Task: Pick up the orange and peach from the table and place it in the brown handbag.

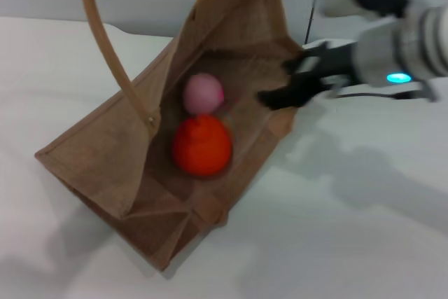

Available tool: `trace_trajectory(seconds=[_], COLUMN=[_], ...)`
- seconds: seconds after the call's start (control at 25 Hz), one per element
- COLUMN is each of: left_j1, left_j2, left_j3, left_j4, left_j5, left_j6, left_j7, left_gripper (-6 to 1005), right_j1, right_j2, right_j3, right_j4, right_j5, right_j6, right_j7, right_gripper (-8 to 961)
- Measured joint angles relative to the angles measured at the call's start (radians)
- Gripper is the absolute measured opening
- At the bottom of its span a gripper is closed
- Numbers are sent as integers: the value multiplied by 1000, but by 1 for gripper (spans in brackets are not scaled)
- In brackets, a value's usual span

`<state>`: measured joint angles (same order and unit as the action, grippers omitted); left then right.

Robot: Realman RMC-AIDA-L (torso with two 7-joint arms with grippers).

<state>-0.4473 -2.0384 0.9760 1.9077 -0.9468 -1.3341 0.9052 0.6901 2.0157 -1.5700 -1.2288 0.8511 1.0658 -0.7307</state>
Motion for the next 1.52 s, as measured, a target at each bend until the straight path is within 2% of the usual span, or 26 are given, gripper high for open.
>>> trace_trajectory(seconds=[0.2, 0.44, 0.6, 0.8, 0.96, 1.04, 1.2, 1.24, 1.28, 1.32, 1.4, 1.44, 1.48, 1.52], left_j1=[22, -22, -34, -54, -26, -3, 30, 34, 36, 34, 29, 27, 24, 18], left_j2=[0, 1, 0, 0, -3, -3, -5, -6, -7, -7, -7, -7, -7, -8], left_j3=[-25, -63, -62, -64, -71, -66, -61, -62, -62, -65, -67, -66, -65, -64], left_j4=[-43, -138, -170, -212, -263, -340, -569, -653, -710, -792, -955, -1013, -1087, -1152], left_j5=[-24, -80, -88, -109, -212, -315, -536, -606, -654, -717, -849, -900, -964, -1025], left_j6=[33, 45, 44, 39, 66, 82, 88, 92, 93, 96, 107, 117, 129, 141], left_j7=[8, 10, 13, 14, 96, 223, 559, 658, 726, 822, 1038, 1108, 1194, 1265], left_gripper=[199, 206, 211, 386, 563, 658, 747, 770, 792, 814, 859, 863, 867, 872], right_j1=[-74, -79, -72, -59, -59, -83, -146, -169, -209, -209, -257, -257, -266, -269], right_j2=[1, 0, -1, 0, 5, 6, 6, 6, 6, 6, 6, 6, 7, 7], right_j3=[113, 250, 257, 255, 227, 181, 61, 21, -39, -39, -120, -120, -145, -195], right_j4=[-128, -119, -108, -83, -60, -59, -58, -59, -55, -55, 1, 1, 36, 128], right_j5=[-166, -248, -251, -250, -234, -205, -167, -166, -166, -166, -161, -161, -153, -121], right_j6=[39, 31, 28, 17, -52, -137, -362, -446, -594, -594, -856, -856, -943, -1122], right_j7=[49, 61, 58, 57, 56, 54, 53, 53, 53, 53, 57, 57, 63, 73], right_gripper=[773, 773, 774, 774, 774, 774, 774, 774, 774, 774, 773, 773, 773, 773])
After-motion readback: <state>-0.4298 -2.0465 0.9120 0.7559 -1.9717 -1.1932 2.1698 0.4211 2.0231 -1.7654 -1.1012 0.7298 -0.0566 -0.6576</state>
